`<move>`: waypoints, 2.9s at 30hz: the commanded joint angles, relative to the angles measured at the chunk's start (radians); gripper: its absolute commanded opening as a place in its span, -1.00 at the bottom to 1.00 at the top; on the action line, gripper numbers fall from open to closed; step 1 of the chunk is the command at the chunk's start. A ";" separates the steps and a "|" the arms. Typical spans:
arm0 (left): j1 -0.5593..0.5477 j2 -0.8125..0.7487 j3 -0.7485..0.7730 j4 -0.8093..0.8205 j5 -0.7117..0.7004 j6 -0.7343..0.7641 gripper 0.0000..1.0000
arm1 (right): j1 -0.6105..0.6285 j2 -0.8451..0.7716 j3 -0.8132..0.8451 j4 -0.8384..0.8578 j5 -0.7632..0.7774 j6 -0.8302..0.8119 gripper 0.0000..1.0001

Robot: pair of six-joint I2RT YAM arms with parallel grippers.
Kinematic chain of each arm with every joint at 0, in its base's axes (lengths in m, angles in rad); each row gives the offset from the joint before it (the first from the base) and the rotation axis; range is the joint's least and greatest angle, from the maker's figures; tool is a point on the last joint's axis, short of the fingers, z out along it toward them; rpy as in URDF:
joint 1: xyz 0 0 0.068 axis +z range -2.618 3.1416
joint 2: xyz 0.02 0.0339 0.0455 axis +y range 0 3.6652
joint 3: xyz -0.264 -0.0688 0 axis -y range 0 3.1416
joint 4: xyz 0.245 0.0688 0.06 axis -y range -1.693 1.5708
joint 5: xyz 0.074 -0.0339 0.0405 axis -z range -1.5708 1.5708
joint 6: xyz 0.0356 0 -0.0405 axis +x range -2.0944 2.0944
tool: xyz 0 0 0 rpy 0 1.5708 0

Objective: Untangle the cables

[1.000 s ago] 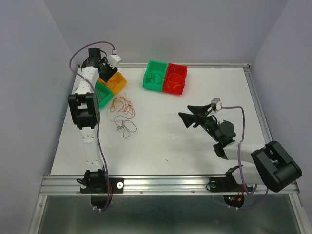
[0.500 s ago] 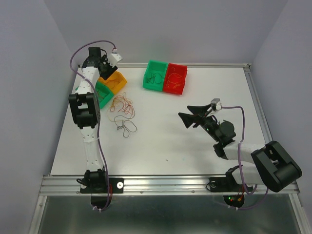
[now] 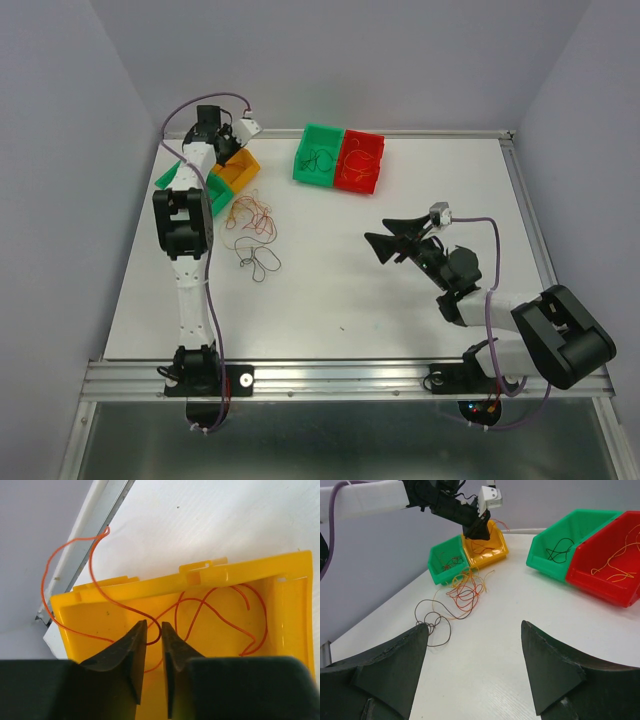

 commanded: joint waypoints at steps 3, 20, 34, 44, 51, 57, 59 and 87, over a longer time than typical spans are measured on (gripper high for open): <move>-0.002 -0.021 0.040 0.086 -0.045 -0.009 -0.80 | -0.004 -0.003 0.029 0.325 -0.006 0.001 0.59; 0.034 -0.333 -0.211 0.152 0.107 -0.078 -1.00 | -0.004 -0.001 0.032 0.325 -0.011 0.000 0.59; 0.071 -0.511 -0.386 0.201 0.202 -0.091 -1.00 | -0.006 -0.017 0.023 0.325 -0.014 0.001 0.59; 0.076 -0.495 -0.419 0.137 0.250 -0.051 -1.00 | -0.006 -0.023 0.014 0.325 -0.017 0.009 0.59; 0.076 -0.361 -0.306 -0.012 0.238 0.009 -1.00 | -0.006 -0.026 0.006 0.325 -0.014 0.011 0.59; 0.076 -0.303 -0.265 -0.065 0.199 0.055 -1.00 | -0.006 -0.021 0.009 0.325 -0.015 0.011 0.59; 0.076 -0.285 -0.248 -0.086 0.195 0.070 -1.00 | -0.006 -0.017 0.011 0.325 -0.015 0.011 0.59; 0.093 -0.521 -0.446 0.017 0.288 0.087 -1.00 | -0.006 -0.017 0.009 0.325 -0.018 0.007 0.59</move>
